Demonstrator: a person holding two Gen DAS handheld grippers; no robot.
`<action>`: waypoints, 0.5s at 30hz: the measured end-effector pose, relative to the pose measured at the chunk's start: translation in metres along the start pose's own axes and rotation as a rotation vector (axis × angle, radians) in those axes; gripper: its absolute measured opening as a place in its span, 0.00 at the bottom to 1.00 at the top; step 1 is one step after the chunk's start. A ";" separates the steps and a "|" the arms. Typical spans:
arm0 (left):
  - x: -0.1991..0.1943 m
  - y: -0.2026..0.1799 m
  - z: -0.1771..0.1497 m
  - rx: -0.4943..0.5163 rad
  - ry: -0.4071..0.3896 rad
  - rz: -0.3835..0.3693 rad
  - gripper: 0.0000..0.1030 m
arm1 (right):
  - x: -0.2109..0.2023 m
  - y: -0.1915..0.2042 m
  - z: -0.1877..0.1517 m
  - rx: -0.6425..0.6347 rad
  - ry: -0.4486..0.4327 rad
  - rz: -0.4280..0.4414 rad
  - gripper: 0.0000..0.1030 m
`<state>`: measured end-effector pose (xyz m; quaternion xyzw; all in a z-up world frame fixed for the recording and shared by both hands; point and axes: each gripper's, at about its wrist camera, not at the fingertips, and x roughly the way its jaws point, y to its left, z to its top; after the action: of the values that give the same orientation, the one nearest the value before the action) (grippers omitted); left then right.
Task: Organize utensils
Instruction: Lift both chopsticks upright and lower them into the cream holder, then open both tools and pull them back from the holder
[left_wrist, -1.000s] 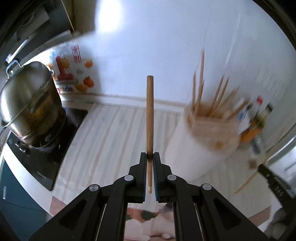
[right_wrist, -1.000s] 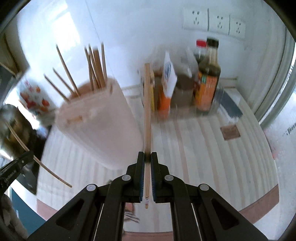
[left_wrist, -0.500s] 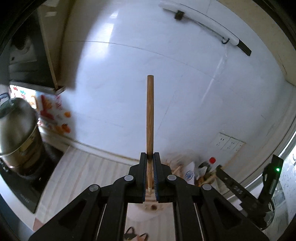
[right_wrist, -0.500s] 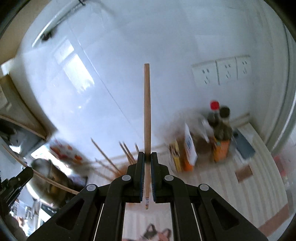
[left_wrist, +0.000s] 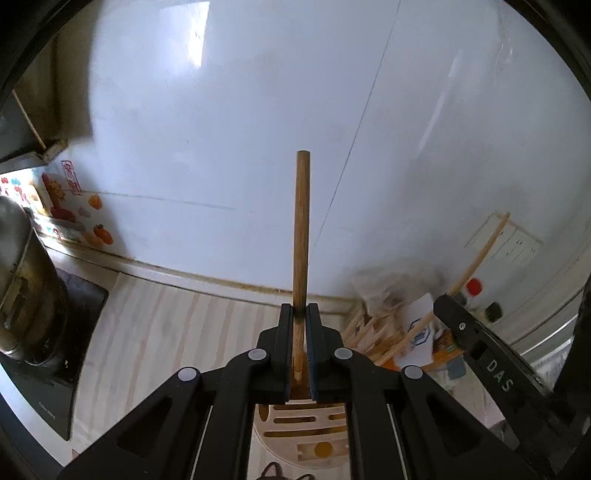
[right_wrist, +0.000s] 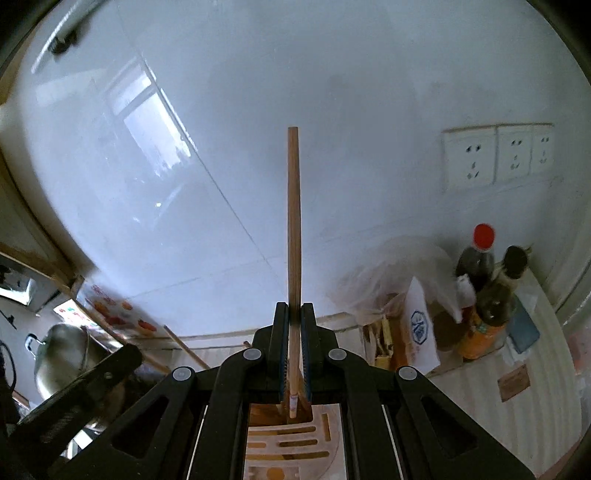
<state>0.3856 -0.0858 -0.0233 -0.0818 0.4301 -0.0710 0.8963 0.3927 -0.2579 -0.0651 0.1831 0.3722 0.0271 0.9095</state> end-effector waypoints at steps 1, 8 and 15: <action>0.004 -0.001 -0.002 0.006 0.015 0.005 0.04 | 0.004 0.001 -0.003 -0.008 0.009 0.001 0.06; -0.019 -0.004 -0.006 0.025 0.014 0.048 0.18 | 0.016 0.001 -0.014 -0.050 0.106 0.033 0.16; -0.068 0.007 -0.016 0.024 -0.108 0.162 0.79 | -0.020 -0.010 -0.018 -0.070 0.067 0.024 0.47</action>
<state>0.3313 -0.0670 0.0165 -0.0396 0.3853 0.0012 0.9219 0.3649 -0.2654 -0.0677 0.1545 0.3990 0.0572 0.9020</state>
